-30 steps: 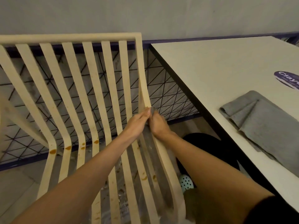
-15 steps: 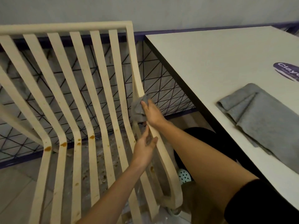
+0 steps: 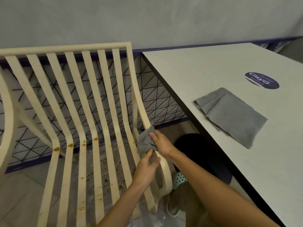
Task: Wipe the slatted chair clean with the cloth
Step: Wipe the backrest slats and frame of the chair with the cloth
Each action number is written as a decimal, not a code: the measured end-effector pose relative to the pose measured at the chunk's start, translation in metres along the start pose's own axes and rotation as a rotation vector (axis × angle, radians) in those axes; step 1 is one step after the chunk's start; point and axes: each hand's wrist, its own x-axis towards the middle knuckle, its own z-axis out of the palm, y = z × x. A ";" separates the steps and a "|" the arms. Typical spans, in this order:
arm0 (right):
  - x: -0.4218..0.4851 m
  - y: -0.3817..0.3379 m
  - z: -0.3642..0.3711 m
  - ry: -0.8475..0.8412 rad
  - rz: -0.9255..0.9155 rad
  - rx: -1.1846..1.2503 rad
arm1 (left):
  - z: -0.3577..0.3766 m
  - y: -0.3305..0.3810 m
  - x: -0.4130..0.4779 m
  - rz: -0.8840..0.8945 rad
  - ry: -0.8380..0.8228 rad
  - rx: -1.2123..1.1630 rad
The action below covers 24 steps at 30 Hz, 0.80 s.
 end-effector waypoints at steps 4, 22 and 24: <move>-0.033 0.007 -0.001 0.003 -0.012 0.002 | 0.001 -0.017 -0.020 -0.079 -0.021 -0.088; -0.160 0.041 0.008 0.187 -0.036 0.026 | -0.019 -0.024 -0.056 -0.108 0.115 -0.187; -0.163 0.041 0.011 0.195 -0.026 -0.034 | -0.015 -0.026 -0.057 -0.123 0.093 -0.180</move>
